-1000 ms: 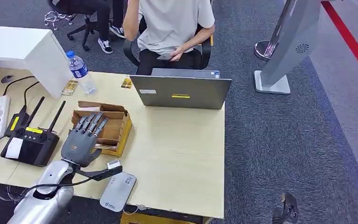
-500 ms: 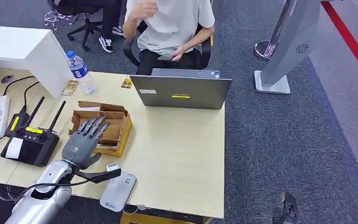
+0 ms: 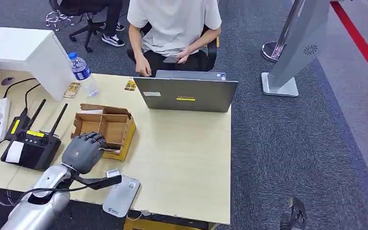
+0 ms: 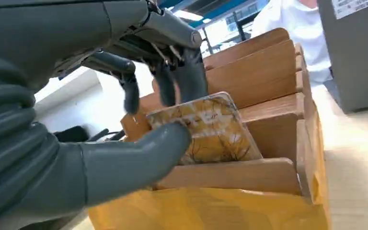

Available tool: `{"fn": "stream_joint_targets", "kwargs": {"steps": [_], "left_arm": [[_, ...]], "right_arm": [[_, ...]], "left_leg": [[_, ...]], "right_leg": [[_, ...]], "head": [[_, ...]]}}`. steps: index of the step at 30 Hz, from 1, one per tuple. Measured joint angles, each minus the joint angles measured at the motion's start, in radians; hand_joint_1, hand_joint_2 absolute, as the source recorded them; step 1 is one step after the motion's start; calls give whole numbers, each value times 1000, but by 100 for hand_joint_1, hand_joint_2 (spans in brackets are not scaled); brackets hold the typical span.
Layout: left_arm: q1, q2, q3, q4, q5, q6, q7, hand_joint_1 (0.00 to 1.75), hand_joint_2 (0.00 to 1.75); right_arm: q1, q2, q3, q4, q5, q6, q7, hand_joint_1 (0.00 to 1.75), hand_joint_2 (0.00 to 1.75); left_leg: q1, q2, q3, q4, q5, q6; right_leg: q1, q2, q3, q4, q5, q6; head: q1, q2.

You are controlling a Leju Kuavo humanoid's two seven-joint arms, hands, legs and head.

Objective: Pass the card to the sensor for recognition and then transmit it.

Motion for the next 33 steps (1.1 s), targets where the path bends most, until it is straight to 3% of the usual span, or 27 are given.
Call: {"fn": "stream_joint_targets", "kwargs": {"steps": [19, 23, 27, 33], "left_arm": [[2, 16, 0, 0, 13, -8, -12, 175, 175], [5, 17, 0, 0, 38, -6, -54, 175, 175], [40, 65, 0, -59, 114, -8, -129, 175, 175], [168, 171, 76, -286, 224, 0, -235, 175, 175]], "right_arm": [[-1, 0, 0, 0, 13, 0, -1, 0, 0], [-1, 0, -2, 0, 16, 1, -7, 0, 0], [0, -3, -8, 0, 17, 12, -22, 0, 0], [14, -14, -29, 0, 18, 34, -56, 0, 0]], "left_leg": [[0, 0, 0, 0, 0, 0], [0, 0, 0, 0, 0, 0], [0, 1, 0, 0, 0, 0], [0, 1, 0, 0, -1, -1]], "right_leg": [[0, 0, 0, 0, 0, 0], [0, 0, 0, 0, 0, 0], [0, 1, 0, 0, 0, 0], [0, 1, 0, 0, -1, 0]], "head": [[0, 0], [0, 0], [0, 0], [0, 0]]}}
